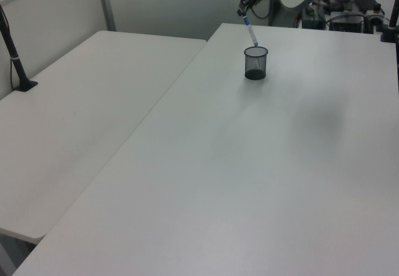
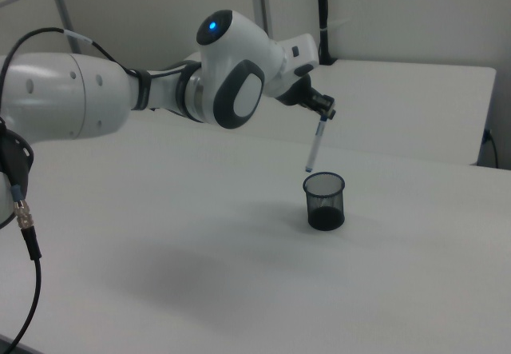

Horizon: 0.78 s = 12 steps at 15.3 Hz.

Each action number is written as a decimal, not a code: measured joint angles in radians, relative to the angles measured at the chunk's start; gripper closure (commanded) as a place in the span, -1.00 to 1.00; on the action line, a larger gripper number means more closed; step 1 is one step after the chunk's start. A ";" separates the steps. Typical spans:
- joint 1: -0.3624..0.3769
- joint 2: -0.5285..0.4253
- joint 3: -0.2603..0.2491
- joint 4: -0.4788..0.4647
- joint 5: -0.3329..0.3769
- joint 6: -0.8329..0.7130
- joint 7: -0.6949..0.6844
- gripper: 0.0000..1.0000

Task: Remove the marker
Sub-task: 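Lift the marker up out of the pen cup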

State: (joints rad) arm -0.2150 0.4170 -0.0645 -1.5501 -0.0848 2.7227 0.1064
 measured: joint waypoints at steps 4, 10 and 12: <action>0.049 -0.009 0.003 -0.001 0.000 -0.154 0.000 0.79; 0.142 -0.001 0.007 -0.022 0.000 -0.252 0.000 0.75; 0.163 0.015 0.007 -0.035 0.000 -0.256 0.000 0.73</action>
State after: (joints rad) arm -0.0518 0.4322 -0.0575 -1.5846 -0.0849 2.4670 0.1064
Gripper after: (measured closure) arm 0.828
